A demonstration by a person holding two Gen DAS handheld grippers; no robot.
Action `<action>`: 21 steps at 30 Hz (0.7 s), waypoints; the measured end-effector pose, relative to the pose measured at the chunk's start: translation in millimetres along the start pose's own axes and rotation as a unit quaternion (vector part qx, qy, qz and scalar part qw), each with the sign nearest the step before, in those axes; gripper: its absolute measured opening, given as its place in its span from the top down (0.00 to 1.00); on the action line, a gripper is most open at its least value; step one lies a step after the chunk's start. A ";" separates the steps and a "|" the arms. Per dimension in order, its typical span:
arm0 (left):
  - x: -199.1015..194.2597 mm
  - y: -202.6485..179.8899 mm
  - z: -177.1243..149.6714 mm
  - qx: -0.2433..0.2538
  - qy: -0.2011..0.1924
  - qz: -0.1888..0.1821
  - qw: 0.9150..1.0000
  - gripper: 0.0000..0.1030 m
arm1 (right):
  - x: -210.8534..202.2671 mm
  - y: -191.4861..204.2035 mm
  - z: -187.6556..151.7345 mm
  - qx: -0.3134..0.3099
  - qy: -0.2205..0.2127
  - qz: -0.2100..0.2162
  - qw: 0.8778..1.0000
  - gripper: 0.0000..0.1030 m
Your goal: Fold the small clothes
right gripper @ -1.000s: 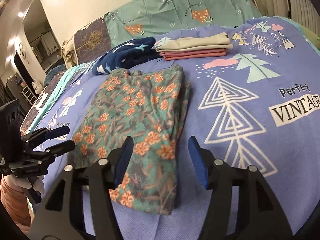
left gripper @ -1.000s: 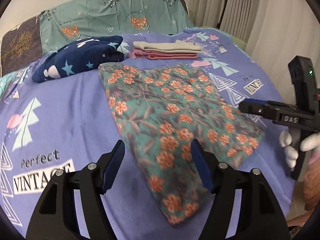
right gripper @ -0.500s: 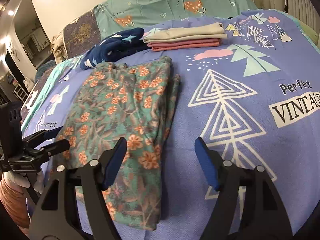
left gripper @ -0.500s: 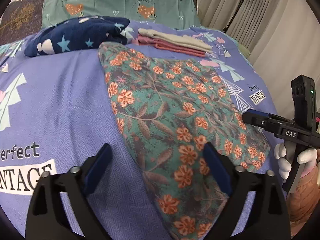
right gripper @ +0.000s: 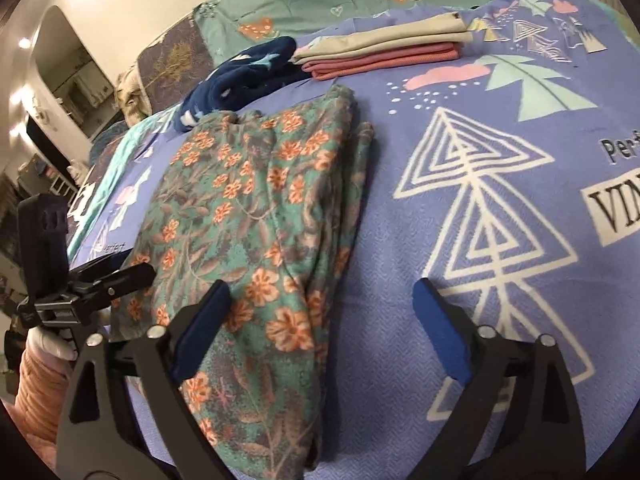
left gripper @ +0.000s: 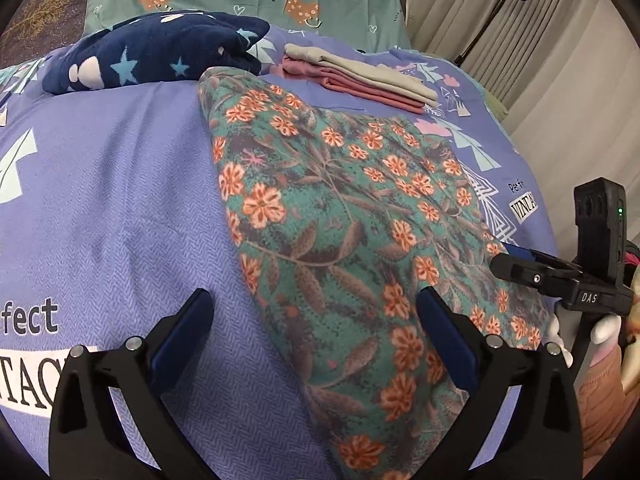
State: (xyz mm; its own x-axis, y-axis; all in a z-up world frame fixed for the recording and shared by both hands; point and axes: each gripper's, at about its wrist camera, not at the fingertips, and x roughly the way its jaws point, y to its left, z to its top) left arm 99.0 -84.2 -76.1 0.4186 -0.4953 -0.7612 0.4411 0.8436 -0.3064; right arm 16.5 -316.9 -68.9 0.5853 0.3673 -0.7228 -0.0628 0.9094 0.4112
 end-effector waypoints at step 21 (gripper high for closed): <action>22.3 1.0 37.7 0.042 0.017 -0.011 0.999 0.24 | 11.2 -3.9 28.0 -0.011 0.003 0.022 1.000 0.34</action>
State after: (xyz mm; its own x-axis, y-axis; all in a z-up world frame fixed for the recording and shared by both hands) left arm 138.7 -102.2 -71.9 0.3819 -0.5042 -0.7745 0.5152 0.8119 -0.2745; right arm 45.9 -321.8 -63.0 0.5766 0.4077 -0.7080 -0.1065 0.8967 0.4296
